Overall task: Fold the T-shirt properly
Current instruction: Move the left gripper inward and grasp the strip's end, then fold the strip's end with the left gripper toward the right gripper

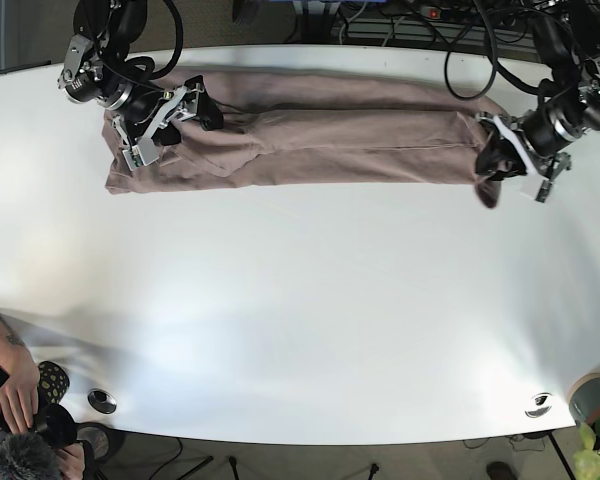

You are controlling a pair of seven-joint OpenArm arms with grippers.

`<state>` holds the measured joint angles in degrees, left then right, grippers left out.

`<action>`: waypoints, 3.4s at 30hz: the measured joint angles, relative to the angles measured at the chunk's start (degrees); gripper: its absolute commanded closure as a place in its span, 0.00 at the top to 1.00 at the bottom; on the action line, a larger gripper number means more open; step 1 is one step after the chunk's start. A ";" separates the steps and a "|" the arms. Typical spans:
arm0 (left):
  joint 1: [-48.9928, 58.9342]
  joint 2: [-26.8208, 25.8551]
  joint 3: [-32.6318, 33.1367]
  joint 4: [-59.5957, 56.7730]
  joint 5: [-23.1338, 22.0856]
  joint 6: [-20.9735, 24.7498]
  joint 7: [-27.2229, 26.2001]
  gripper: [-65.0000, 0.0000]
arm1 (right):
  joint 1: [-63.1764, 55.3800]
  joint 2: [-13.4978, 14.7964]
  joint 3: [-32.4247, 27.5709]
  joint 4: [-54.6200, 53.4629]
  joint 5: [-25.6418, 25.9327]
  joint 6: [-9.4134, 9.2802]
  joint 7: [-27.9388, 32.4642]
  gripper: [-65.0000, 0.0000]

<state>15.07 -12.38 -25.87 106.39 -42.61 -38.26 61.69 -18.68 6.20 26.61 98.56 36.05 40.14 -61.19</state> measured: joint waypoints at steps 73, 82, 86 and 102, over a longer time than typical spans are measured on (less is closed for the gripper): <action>0.04 -4.52 32.24 4.02 23.41 12.31 -0.02 0.56 | 2.69 -0.48 -0.09 -0.55 -1.20 -0.04 -0.94 0.82; 0.02 -6.99 32.20 3.93 23.34 12.31 -0.15 0.56 | 2.69 -0.50 -0.09 -0.55 -1.27 -0.04 -0.94 0.82; -0.04 -6.88 32.22 3.50 23.30 12.33 -0.22 0.56 | 2.69 -0.48 -0.09 -0.55 -1.20 -0.04 -0.94 0.82; -2.19 -3.17 32.15 -0.37 23.37 12.50 -0.35 0.14 | 2.67 -1.01 -0.04 -0.55 -1.27 -0.04 -0.94 0.82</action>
<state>12.88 -15.55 6.28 106.02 -19.25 -25.76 61.34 -16.01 5.19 26.57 98.02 34.79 40.10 -62.13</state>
